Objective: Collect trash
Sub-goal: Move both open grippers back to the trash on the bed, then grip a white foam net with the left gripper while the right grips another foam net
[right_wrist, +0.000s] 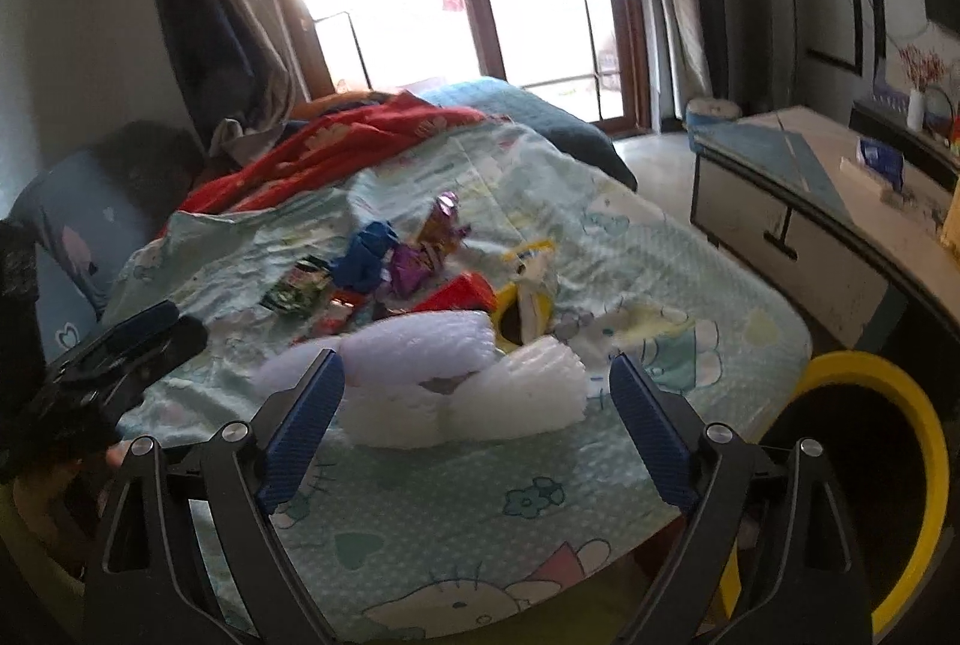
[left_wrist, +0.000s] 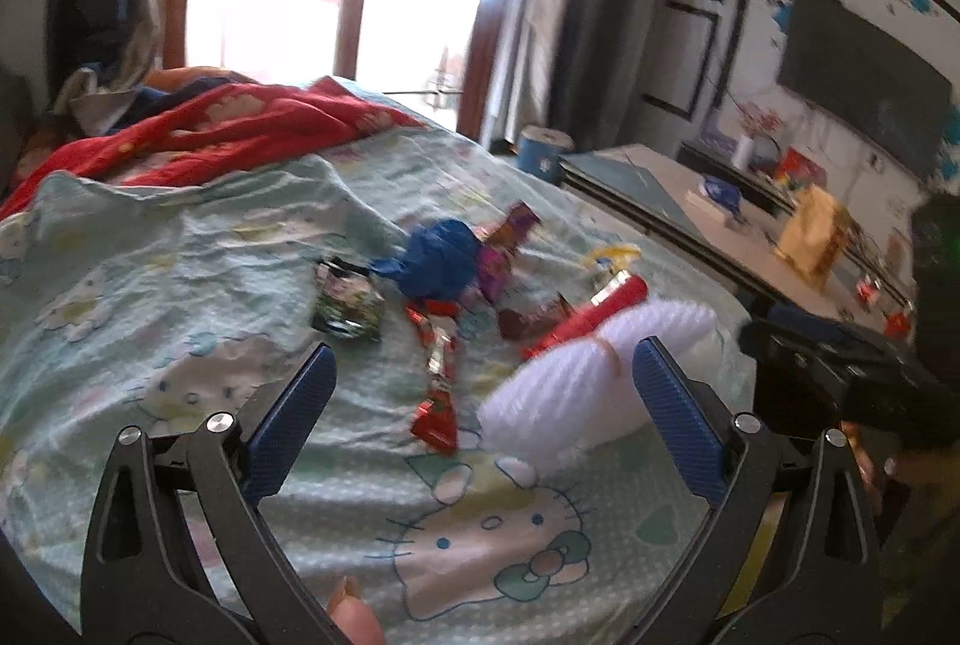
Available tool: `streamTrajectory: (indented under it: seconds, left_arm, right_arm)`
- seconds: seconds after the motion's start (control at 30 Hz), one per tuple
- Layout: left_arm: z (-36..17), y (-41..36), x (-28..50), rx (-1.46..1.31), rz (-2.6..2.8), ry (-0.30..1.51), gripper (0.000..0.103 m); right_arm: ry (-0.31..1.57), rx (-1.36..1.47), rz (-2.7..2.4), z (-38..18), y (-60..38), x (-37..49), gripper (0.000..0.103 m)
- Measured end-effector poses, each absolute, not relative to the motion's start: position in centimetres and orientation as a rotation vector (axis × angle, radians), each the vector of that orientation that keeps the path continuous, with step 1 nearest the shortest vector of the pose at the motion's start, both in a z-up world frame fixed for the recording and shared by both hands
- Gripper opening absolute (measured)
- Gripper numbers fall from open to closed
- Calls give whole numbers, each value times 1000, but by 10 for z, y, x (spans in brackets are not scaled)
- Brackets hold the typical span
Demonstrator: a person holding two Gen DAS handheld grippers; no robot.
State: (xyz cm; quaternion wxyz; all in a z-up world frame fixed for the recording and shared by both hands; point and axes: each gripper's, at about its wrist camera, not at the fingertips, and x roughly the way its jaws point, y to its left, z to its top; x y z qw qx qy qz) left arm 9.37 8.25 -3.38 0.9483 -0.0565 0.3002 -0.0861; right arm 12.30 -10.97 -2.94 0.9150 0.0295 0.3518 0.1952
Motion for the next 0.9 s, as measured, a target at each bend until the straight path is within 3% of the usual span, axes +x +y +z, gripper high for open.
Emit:
streamTrajectory:
  seconds: [0.13,0.37,0.53,0.6,0.83,0.9]
  left_arm:
    - [-45,70,100,-76,-207,644,82]
    - [-54,54,109,-25,-237,670,80]
    - [-64,47,113,-13,-264,705,65]
    - [-66,45,113,-12,-269,710,56]
    - [-67,47,112,-29,-281,717,28]
    - [-66,47,111,-32,-283,711,26]
  right_arm:
    - [776,85,368,-48,-119,137,87]
    - [873,146,375,-72,-128,159,87]
    - [900,169,391,-82,-129,166,87]
    - [906,174,399,-84,-128,167,82]
    - [913,175,442,-86,-125,163,44]
    - [900,160,444,-83,-125,159,34]
